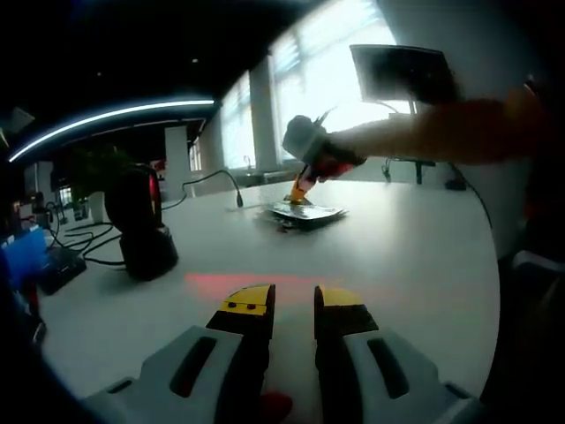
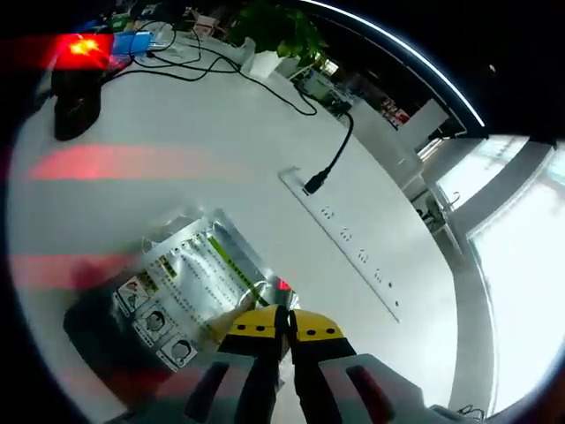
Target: Clip sheet goods on table flip sheet goods clip sheet goods scan sheet goods put sheet goods back to table
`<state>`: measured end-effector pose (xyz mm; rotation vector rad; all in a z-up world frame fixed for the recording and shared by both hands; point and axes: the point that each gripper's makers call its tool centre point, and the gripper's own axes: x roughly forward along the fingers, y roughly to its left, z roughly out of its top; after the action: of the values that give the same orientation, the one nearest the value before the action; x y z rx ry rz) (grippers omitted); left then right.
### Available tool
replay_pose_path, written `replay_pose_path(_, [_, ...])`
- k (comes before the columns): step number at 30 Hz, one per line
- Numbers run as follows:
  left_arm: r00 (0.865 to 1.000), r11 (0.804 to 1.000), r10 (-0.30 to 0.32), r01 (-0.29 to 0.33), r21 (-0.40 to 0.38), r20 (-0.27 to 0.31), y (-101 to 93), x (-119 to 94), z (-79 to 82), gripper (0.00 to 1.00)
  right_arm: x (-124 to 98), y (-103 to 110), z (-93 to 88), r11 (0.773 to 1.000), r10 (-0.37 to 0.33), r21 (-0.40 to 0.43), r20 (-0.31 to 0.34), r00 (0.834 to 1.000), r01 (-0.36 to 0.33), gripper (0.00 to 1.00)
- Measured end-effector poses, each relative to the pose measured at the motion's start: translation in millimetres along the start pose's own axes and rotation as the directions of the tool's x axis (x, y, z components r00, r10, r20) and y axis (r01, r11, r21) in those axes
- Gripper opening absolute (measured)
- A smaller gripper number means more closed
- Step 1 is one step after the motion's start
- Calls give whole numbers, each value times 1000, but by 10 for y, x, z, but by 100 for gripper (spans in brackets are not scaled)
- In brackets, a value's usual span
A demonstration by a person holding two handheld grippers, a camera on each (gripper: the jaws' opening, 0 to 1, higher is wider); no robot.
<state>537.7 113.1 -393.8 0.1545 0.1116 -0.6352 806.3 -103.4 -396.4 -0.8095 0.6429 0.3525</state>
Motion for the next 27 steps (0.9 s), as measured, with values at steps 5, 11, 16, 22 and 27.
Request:
replay_pose_path(5, [1000,1000,0,0,0,-1,-8,-2,-1,10,35,22,-21,1000,-8,-21,-8,1000,8,2])
replay_pose_path(11, [1000,1000,0,0,0,-2,-10,5,-1,10,-30,-17,-43,999,-20,36,-8,1000,20,5])
replay_pose_path(16, [1000,1000,-5,5,1,-4,-21,7,-4,10,-75,-105,9,997,-25,80,19,1000,23,8])
replay_pose_path(22, [1000,1000,-4,4,0,-3,-12,3,-5,10,-139,-161,58,995,-38,89,39,998,35,5])
replay_pose_path(27, [1000,1000,-6,6,0,-3,-11,3,-5,10,-140,-199,89,996,-42,78,49,998,38,0])
